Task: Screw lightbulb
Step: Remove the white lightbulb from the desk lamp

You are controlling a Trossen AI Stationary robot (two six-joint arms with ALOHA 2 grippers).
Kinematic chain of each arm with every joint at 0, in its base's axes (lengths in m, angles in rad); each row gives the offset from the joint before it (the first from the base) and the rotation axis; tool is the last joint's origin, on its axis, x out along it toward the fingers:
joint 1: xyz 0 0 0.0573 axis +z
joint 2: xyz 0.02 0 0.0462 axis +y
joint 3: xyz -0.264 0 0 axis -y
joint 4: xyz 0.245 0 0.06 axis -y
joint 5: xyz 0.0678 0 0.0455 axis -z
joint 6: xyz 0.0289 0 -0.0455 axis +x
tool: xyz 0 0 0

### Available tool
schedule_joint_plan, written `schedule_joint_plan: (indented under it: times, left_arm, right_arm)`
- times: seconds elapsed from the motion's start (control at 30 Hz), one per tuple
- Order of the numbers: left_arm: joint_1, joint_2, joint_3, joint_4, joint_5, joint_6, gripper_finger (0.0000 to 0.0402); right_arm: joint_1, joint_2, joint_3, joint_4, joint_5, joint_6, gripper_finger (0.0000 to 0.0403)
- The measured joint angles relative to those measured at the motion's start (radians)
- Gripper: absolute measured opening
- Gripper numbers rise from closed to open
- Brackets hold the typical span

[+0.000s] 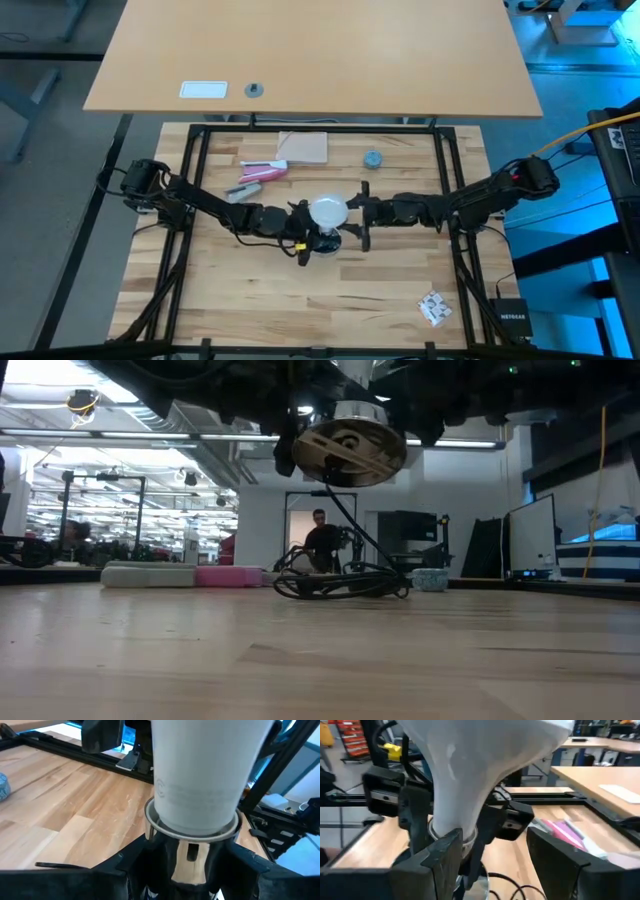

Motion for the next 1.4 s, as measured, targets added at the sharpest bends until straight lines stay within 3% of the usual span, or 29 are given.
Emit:
schedule_joint_plan:
  times: [0.37,0.6,0.9,1.27,1.4]
  left_arm:
    - [-0.005,0.001,0.000,-0.020,-0.008,0.030,0.0180]
    - [-0.006,0.001,0.000,-0.004,-0.019,0.032,0.0180]
    - [-0.006,0.001,0.000,0.005,-0.035,0.051,0.0180]
    - [-0.006,0.001,0.000,-0.004,-0.035,0.051,0.0180]
    - [-0.006,0.001,-0.001,-0.007,-0.035,0.051,0.0180]
  right_arm:
    - [0.001,-0.001,0.002,-0.045,-0.183,0.056,0.0227]
    - [0.001,-0.001,0.002,0.007,-0.075,0.067,0.0227]
    - [0.001,0.022,0.002,0.055,-0.040,0.140,0.0227]
    - [0.001,0.183,0.002,0.374,-0.048,0.161,0.0227]
    - [0.001,0.190,0.002,0.372,-0.019,0.159,0.0227]
